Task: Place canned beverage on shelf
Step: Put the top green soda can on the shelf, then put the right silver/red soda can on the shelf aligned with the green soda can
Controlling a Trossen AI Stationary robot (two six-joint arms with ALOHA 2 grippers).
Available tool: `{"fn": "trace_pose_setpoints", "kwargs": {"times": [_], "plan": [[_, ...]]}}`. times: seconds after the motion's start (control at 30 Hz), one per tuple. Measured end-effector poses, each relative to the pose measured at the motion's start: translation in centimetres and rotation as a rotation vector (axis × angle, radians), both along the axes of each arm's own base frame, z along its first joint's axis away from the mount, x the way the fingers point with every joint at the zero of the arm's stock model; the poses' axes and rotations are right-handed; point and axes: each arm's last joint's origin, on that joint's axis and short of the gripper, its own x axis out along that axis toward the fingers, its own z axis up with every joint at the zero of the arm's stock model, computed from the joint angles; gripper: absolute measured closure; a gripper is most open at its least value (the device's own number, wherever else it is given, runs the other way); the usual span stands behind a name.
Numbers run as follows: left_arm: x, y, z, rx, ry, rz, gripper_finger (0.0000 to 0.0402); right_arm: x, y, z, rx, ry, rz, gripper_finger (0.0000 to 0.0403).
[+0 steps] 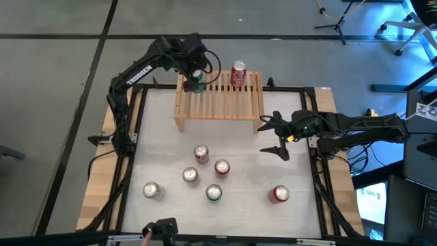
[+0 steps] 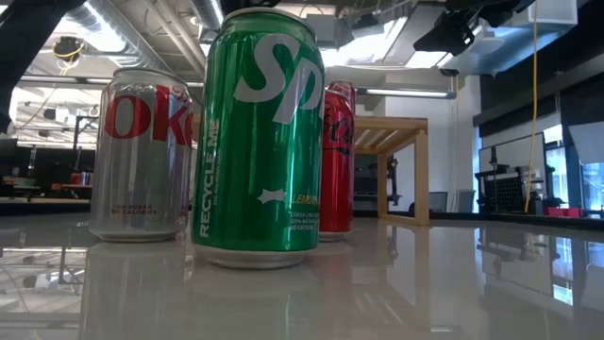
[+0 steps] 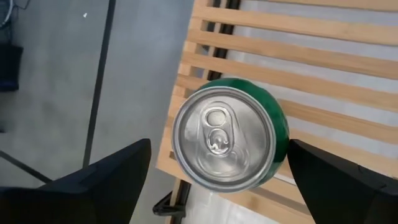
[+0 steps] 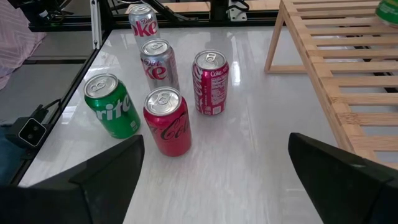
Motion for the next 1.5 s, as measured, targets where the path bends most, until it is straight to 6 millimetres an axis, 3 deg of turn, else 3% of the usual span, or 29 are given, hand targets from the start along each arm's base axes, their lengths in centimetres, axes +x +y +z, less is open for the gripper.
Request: {"fn": "trace_pose_setpoints", "kwargs": {"times": [0.43,0.73,1.17,1.5], "plan": [[0.5,0.9,0.5,0.079,-0.051,-0.053,0.0036,0.0,0.0,0.0,0.000,0.000,0.000,0.0010],[0.9,0.3,0.5,0.080,-0.049,-0.070,0.0036,0.0,0.0,0.0,0.000,0.000,0.000,0.0010],[2.8,-3.9,1.0,0.208,0.016,-0.117,0.0036,0.0,0.0,0.0,0.000,0.001,0.000,0.0010],[2.2,-9.6,3.5,0.097,-0.230,-0.034,0.0037,0.0,0.0,-0.1,0.000,0.006,0.000,0.0010]]}}
